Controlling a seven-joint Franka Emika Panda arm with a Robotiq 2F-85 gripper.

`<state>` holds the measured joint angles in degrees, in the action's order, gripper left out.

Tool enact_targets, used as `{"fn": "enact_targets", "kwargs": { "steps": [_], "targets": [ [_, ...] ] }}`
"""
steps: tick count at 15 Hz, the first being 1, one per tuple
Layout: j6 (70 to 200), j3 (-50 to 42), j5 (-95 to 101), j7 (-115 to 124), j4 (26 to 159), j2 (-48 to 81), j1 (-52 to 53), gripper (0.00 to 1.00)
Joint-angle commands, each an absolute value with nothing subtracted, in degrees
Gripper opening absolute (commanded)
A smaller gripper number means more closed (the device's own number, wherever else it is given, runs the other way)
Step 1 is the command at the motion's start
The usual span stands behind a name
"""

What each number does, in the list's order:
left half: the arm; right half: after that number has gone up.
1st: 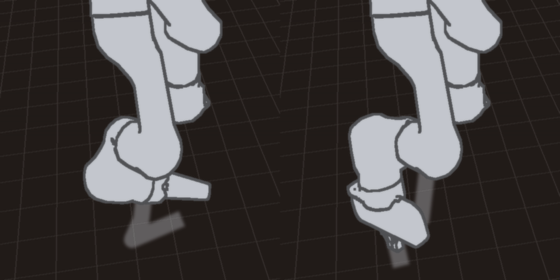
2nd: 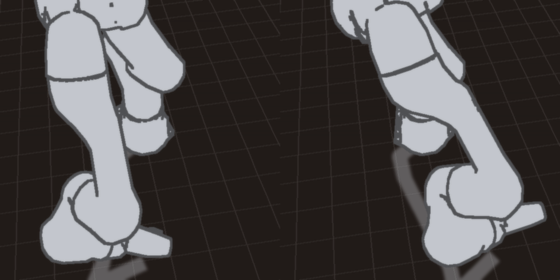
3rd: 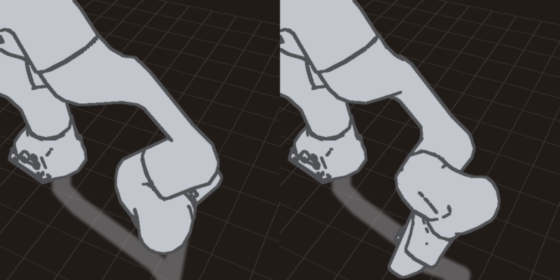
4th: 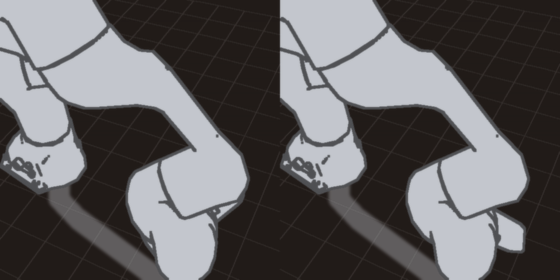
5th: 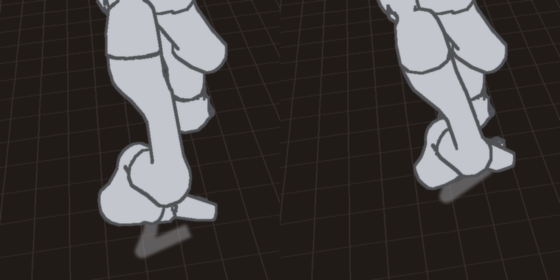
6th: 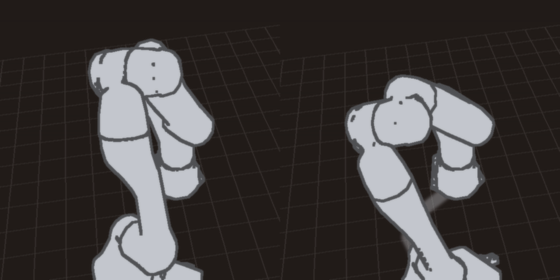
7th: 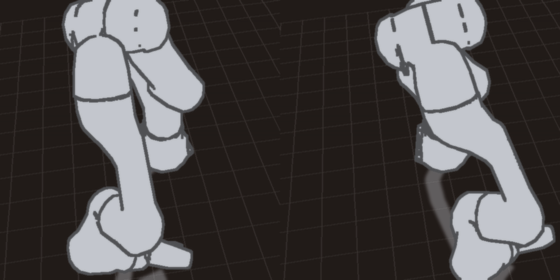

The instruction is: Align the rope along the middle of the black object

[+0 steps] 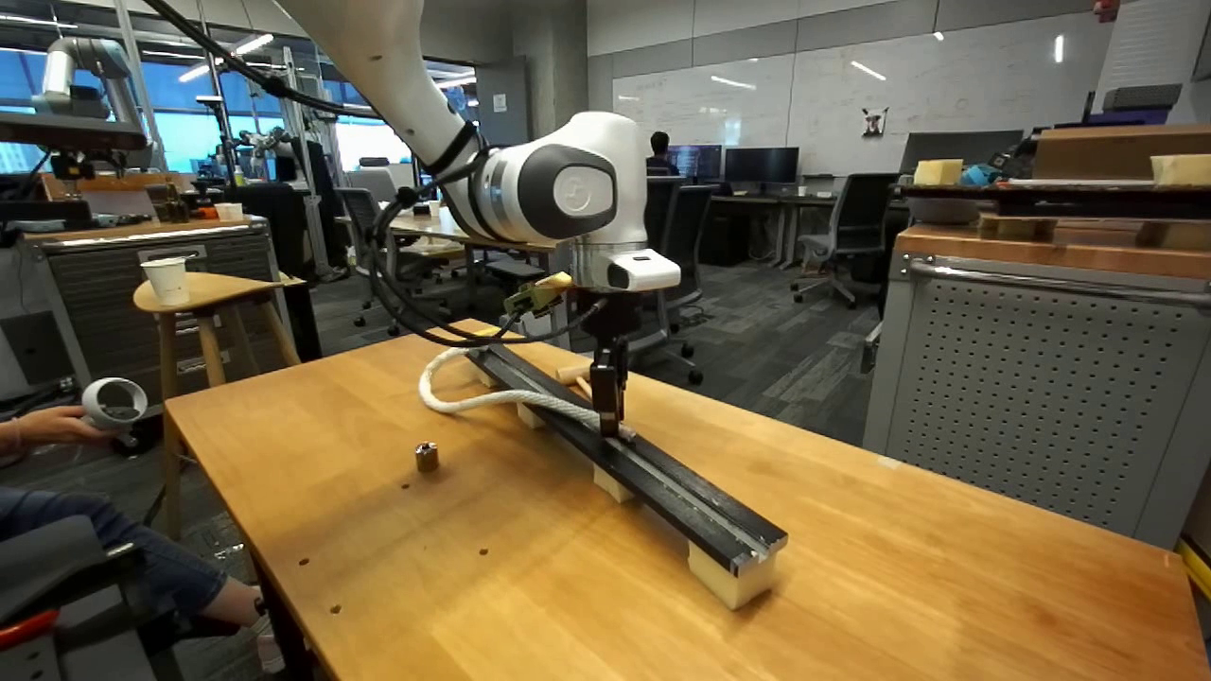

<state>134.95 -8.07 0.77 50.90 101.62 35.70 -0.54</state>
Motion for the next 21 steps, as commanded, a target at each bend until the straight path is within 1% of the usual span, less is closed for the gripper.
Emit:
{"fn": "enact_targets", "kwargs": {
  "steps": [1,3,4,8,16,21],
  "targets": [
    [133.9,-9.2,-0.3,51.8,99.6,36.5,0.3,0.19],
    [134.0,-9.5,-0.1,52.2,99.8,36.3,0.3,0.04],
    [134.0,-9.8,0.1,52.6,100.0,36.1,0.4,0.0],
    [133.8,-11.5,0.2,55.0,100.7,35.5,-0.1,0.03],
    [131.6,-18.6,1.6,66.3,99.6,36.1,-1.4,0.03],
    [128.7,-20.2,1.0,71.3,99.2,36.3,-4.0,0.03]
  ]
}}
